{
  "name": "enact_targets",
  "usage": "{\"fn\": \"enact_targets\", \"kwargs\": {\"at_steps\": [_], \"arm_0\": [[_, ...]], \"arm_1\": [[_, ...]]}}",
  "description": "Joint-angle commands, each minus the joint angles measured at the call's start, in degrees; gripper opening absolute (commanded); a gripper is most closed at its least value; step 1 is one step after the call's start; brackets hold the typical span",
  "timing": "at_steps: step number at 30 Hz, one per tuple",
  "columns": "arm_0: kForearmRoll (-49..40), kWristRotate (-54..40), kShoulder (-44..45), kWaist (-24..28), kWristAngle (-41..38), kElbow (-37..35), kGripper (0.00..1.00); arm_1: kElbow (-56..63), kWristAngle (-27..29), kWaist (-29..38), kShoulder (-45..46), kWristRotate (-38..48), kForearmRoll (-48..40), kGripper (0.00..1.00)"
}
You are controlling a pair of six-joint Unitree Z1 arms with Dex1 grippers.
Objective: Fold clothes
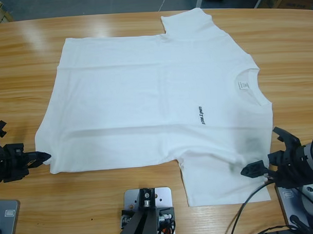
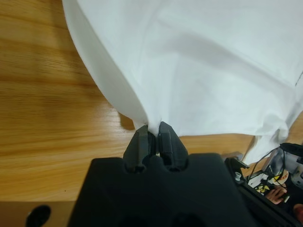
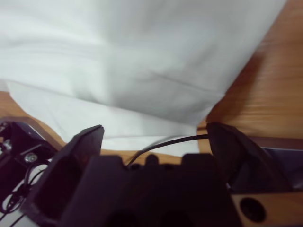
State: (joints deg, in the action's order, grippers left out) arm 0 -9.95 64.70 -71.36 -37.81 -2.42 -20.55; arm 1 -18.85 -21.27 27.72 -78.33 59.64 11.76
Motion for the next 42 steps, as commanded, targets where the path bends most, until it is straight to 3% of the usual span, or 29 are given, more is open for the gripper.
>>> {"fn": "enact_targets", "kwargs": {"at_steps": [1,4,7,9,11,14,16,26,27,28,30,34,38,42], "arm_0": [[0.7,-0.7,-0.1,-0.5,0.7,1.6,0.0],[0.7,-0.6,0.1,-0.5,0.7,1.7,0.0],[0.7,-0.7,0.2,-0.5,0.7,1.7,0.0],[0.7,-0.7,0.4,-0.5,0.7,1.8,0.0],[0.7,-0.6,0.5,-0.5,0.7,2.0,0.0],[0.7,-0.6,0.7,-0.5,0.7,2.1,0.0],[0.7,-0.6,0.8,-0.5,0.7,2.1,0.0],[0.7,-0.6,0.9,-0.5,0.8,2.3,0.0],[0.7,-0.7,0.9,-0.5,0.8,2.3,0.0],[0.7,-0.7,0.8,-0.5,0.8,2.3,0.0],[0.7,-0.7,0.8,-0.5,0.8,2.3,0.0],[0.8,-0.8,0.8,-0.5,0.8,2.3,0.0],[0.9,-0.8,0.9,-0.5,0.8,2.3,0.0],[0.8,-0.8,2.2,-0.5,0.8,3.0,0.0]], "arm_1": [[1.2,-2.8,2.1,-3.1,0.4,-0.8,0.864],[1.2,-3.1,2.7,-3.1,0.4,-1.2,0.647],[1.2,-3.0,2.8,-3.1,0.4,-1.7,0.595],[1.3,-2.6,2.8,-3.1,0.4,-2.1,0.478],[1.3,-2.5,2.8,-3.5,0.4,-2.4,0.472],[1.3,-2.6,2.8,-3.6,0.2,-2.6,0.125],[1.3,-2.7,2.9,-3.6,0.1,-3.1,0.0],[2.2,-2.3,3.2,-1.8,1.2,-3.8,0.0],[2.4,-2.3,3.3,-1.9,1.4,-3.8,0.325],[2.7,-2.0,3.3,-1.9,1.9,-3.8,0.73],[2.8,-1.6,3.3,-2.5,2.7,-4.0,0.889],[2.7,-2.3,4.5,-3.6,2.5,-10.4,0.913],[2.2,-5.9,7.3,-7.0,-0.8,-15.1,1.0],[1.2,0.1,7.3,-1.7,1.4,-4.0,0.994]]}}
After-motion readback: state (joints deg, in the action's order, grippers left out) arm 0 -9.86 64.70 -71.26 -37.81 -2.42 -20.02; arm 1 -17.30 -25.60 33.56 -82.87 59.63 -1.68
